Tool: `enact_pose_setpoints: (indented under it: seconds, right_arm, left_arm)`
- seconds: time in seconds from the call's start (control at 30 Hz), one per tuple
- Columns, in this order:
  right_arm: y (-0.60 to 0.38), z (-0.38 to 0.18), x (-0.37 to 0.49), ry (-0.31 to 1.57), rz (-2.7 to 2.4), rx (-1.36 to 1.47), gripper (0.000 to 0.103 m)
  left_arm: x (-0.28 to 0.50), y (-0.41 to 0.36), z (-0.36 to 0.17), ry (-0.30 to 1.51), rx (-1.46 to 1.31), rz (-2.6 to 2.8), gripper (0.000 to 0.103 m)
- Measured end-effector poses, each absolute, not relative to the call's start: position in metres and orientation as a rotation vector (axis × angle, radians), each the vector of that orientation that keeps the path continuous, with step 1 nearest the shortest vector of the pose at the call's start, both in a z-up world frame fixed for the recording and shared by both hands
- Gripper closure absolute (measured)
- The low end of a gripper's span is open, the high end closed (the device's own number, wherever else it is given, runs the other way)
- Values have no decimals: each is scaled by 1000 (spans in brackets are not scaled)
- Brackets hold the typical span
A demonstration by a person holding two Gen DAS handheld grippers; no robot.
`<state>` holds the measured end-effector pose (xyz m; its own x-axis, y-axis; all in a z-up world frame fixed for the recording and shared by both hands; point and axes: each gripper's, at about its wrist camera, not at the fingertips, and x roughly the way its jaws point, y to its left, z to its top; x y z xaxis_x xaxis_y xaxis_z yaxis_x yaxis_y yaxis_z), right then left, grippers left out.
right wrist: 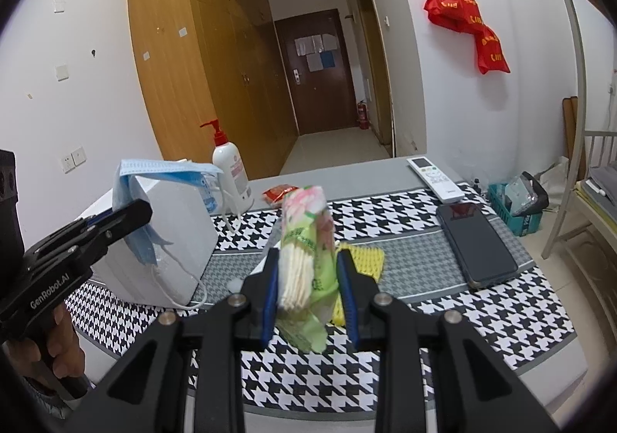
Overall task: Organize soft objects
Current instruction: 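Lift the mask with left tool while right tool lifts the tissue packet, then carry the mask over the white foam box and open left tool while right tool holds the packet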
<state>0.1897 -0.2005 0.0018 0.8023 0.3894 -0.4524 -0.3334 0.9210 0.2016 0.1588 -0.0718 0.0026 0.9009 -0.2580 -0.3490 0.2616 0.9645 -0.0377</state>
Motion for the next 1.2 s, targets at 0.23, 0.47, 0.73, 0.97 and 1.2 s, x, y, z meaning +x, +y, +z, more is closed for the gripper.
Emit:
enact_pose_setpoints:
  seconds: [0.23,0.47,0.73,0.97,1.2]
  right_arm:
    - [-192,7,192,494,390,114,70]
    - [-183,13,190,466,390,114,70]
    - [-175,22,188,442,392,103,70]
    - [-156,32,189,420,438,81,70]
    - [-133,41,191,398,483,47,70]
  left_arm:
    - [159,-66,10,342,12,-265,87]
    - [158,-60,22,312,31,-267,87]
    - [157,-52,29,304,40,-240,87]
    - [149,-34,40,270,53,-180,87]
    - [140,-16,46,247,48,-137,87]
